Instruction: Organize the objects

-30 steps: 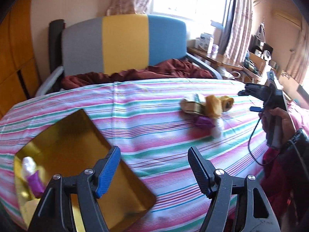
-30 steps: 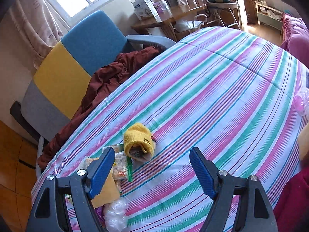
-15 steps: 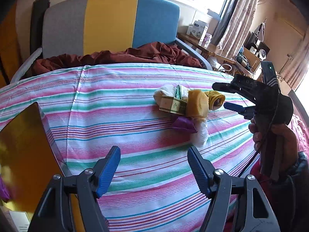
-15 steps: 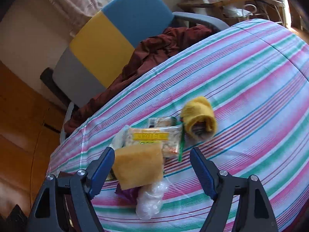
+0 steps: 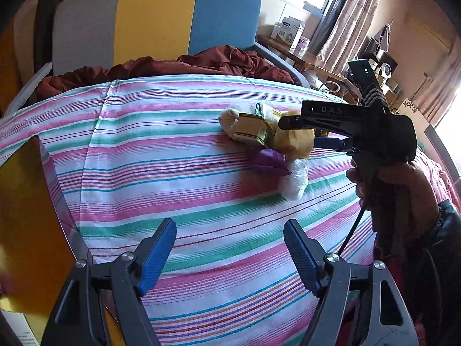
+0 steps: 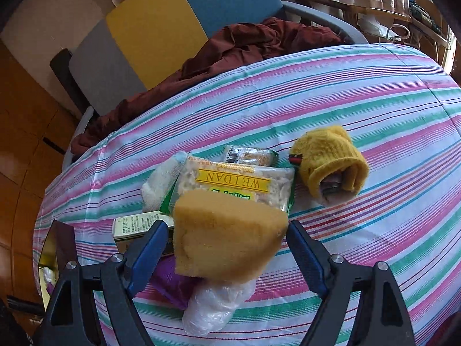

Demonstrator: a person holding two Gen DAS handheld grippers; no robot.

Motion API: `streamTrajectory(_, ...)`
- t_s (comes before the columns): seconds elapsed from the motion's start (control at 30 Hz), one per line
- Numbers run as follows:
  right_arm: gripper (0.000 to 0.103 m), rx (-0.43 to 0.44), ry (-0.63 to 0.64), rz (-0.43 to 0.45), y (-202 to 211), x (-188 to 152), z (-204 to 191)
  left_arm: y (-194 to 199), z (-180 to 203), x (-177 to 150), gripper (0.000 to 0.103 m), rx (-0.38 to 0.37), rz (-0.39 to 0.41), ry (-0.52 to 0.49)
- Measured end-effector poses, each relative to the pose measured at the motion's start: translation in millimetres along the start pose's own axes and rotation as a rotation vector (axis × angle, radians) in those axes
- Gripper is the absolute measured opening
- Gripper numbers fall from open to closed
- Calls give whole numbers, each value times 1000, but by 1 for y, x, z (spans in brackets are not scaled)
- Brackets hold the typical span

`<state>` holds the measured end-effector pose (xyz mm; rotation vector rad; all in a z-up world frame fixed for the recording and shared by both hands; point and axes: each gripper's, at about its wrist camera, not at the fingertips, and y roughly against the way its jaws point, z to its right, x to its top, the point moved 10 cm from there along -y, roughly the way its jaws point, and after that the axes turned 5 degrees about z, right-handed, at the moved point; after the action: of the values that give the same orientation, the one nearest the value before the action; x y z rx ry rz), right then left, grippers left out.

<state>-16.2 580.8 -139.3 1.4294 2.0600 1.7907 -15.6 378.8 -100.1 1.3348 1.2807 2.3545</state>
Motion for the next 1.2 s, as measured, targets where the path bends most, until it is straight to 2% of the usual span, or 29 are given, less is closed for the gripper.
streamTrajectory(0.07, 75, -127, 24, -14, -1, -4, 17, 1, -1, 1, 78, 5, 0, 1)
streamTrajectory(0.17, 73, -102, -54, -13, 11, -4, 33, 2, -3, 6, 78, 20, 10, -9)
streamTrajectory(0.23, 73, -135, -89, -20, 15, -6, 46, 2, -4, 11, 78, 35, 16, -21)
streamTrajectory(0.3, 73, -116, -134, -32, 17, -8, 53, -1, -4, 19, 78, 51, 25, -42)
streamTrajectory(0.47, 73, -97, -120, -24, 23, -7, 48, -18, -1, 45, 78, 67, 34, -73)
streamTrajectory(0.6, 73, -111, -124, -55, 20, -12, 50, -40, 6, 67, 78, 23, 24, -39)
streamTrajectory(0.73, 73, -104, -160, -62, 22, -13, 56, -65, 15, 84, 85, -37, 25, 3)
streamTrajectory(0.87, 73, -89, -188, -69, 23, -16, 59, -96, 17, 93, 86, -80, -7, 63)
streamTrajectory(1.03, 74, -84, -201, -80, 23, -18, 62, -124, 30, 97, 86, -109, -27, 25)
streamTrajectory(1.1, 74, -83, -203, -84, 23, -18, 62, -135, 32, 97, 73, -107, -46, 13)
streamTrajectory(1.13, 74, -82, -201, -86, 24, -19, 62, -139, 33, 94, 60, -117, -69, 11)
streamTrajectory(1.2, 74, -83, -196, -87, 24, -20, 62, -138, 35, 92, 55, -136, -63, 29)
